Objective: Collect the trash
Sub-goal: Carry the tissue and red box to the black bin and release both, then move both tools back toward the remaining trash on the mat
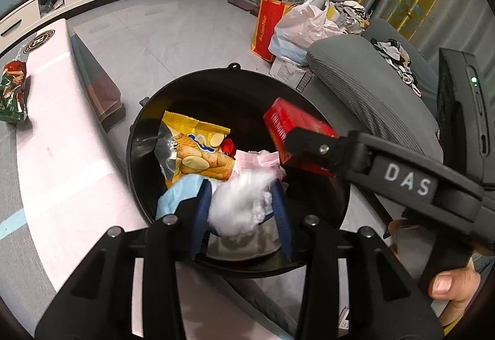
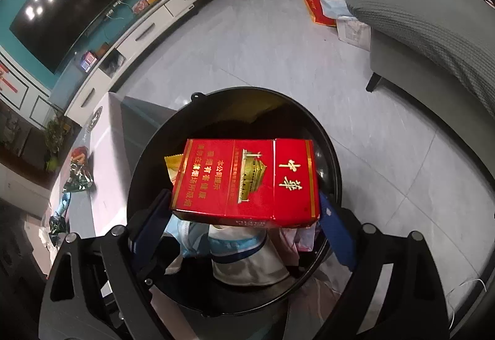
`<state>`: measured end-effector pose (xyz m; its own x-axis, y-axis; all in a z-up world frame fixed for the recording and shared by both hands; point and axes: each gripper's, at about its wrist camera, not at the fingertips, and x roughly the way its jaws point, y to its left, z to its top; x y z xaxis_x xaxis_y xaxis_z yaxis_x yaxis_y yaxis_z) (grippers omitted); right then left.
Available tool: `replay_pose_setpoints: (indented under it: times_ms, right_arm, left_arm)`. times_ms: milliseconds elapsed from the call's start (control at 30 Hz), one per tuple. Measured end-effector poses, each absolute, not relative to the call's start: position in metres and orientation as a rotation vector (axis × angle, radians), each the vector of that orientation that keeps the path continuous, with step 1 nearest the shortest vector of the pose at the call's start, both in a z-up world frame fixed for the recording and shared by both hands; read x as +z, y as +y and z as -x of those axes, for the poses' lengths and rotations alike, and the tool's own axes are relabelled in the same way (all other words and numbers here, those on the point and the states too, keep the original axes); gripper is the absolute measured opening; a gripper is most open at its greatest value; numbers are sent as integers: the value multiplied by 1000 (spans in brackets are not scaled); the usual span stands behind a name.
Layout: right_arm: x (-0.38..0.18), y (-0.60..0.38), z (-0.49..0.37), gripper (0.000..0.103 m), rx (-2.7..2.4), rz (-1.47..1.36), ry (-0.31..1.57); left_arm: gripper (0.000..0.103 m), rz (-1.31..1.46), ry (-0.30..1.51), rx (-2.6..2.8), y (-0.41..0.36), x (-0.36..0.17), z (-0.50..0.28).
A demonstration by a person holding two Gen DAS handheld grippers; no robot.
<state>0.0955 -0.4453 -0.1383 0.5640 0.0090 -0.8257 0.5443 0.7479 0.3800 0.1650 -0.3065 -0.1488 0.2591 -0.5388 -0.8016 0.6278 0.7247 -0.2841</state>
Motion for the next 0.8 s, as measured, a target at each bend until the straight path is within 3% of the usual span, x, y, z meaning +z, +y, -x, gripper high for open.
replay_pose_setpoints:
  times_ms: [600, 800]
  right_arm:
    - [-128, -450, -90, 94, -326, -733, 864]
    - [-116, -439, -95, 94, -298, -742, 816]
  left_arm:
    - [82, 110, 990, -903, -256, -126, -172]
    - [86, 208, 967, -854, -209, -121, -179]
